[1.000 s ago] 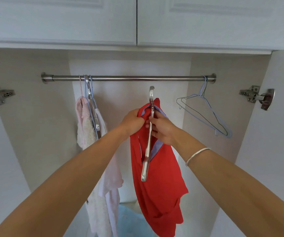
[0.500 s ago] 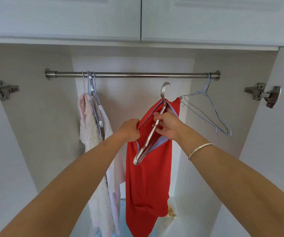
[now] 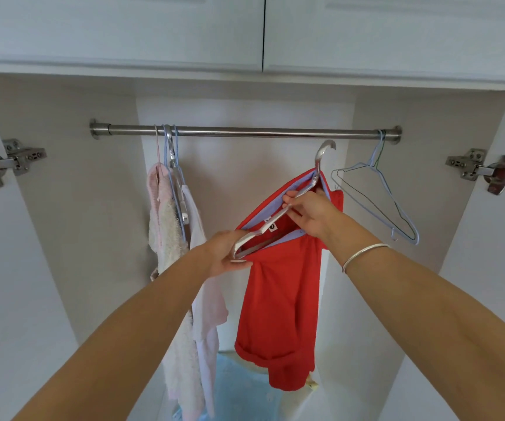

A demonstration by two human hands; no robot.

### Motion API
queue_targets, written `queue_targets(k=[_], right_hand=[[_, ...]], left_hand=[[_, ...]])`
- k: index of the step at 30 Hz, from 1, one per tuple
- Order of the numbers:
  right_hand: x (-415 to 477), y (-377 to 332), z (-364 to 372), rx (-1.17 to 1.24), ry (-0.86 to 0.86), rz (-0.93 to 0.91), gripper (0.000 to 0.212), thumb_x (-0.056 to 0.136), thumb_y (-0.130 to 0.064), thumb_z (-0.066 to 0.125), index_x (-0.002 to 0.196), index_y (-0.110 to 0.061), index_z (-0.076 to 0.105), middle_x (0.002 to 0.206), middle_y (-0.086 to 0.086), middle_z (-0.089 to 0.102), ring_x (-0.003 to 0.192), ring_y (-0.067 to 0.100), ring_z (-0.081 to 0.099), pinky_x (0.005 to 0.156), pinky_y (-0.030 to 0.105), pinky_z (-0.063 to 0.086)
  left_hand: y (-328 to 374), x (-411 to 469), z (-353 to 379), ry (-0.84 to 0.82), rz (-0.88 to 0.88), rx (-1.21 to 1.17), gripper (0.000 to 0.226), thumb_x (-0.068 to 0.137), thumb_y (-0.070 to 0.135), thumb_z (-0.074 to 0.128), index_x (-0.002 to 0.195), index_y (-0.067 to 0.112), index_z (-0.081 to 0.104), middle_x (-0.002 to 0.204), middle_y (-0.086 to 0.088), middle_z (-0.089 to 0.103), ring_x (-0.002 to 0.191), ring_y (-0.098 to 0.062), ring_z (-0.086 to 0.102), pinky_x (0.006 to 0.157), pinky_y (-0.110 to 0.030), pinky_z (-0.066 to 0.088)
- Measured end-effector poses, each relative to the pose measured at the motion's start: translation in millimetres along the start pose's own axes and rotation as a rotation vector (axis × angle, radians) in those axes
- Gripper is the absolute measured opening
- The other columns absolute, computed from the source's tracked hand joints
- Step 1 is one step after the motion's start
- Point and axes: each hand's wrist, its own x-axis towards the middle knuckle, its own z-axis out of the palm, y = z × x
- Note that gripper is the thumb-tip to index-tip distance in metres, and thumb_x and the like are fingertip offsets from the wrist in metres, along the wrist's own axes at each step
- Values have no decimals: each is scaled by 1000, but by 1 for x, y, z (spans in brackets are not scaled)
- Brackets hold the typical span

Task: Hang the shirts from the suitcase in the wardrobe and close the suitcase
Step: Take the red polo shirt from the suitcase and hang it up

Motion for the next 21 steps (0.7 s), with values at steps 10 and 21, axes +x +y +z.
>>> queue_targets(k=[10, 21], right_hand=[[14, -2, -21, 96, 86, 42, 31, 90, 16, 44, 114, -1, 53, 83, 7, 60, 71, 13, 59, 52, 21, 52], [10, 9, -25, 72, 83, 81, 17, 95, 5, 44, 95, -7, 56, 82, 5, 60, 74, 12, 60, 80, 29, 52]], left_hand=[[11, 3, 21, 77, -57, -174, 39, 90, 55, 46, 96, 18, 57, 80, -5, 59, 70, -14, 56, 60, -26, 47], [15, 16, 10, 539, 263, 634, 38, 99, 39, 30, 93, 10, 54, 98, -15, 59, 82, -26, 53, 67, -30, 40]])
